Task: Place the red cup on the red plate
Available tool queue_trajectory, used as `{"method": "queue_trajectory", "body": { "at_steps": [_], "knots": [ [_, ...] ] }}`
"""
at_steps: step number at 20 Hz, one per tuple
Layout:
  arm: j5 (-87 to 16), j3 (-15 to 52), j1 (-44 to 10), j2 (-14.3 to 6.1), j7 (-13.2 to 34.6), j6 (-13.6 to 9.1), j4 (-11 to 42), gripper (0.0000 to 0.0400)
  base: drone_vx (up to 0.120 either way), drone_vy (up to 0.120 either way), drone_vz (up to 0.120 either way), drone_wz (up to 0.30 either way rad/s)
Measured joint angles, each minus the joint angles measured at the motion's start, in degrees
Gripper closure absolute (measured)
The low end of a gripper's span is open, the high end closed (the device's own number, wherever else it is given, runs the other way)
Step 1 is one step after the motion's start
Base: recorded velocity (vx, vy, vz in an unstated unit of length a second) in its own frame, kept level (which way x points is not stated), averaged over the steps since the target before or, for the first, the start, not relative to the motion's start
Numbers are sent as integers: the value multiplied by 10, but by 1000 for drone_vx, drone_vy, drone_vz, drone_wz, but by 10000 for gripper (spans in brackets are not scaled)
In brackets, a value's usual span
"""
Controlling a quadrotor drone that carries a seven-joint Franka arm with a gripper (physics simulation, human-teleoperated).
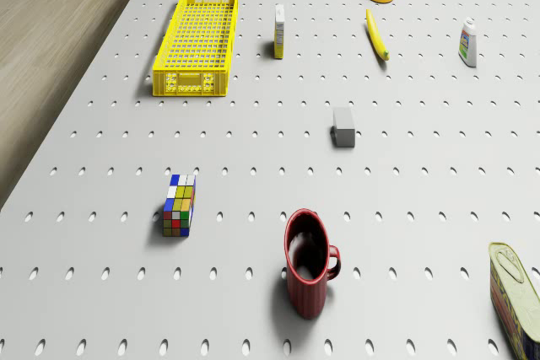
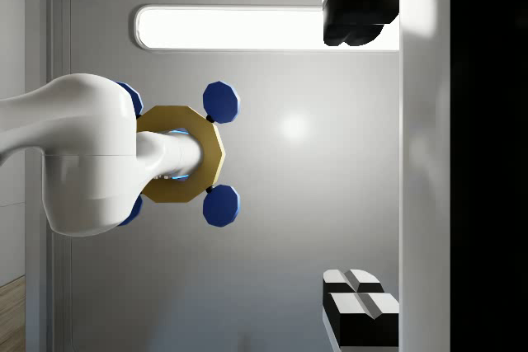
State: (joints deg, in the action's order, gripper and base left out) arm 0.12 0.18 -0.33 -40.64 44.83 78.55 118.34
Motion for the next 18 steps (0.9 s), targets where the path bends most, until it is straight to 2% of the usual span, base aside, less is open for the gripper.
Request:
{"method": "queue_trajectory", "body": {
  "at_steps": [3,8,18],
  "knots": [
    [0,0,0,3,0,-4,-8,0,13,-120,0,0],
    [0,0,-1,4,0,-5,-13,0,120,-112,0,0],
    [0,1,-1,2,-1,-2,-12,0,120,0,0,0]
  ]
}}
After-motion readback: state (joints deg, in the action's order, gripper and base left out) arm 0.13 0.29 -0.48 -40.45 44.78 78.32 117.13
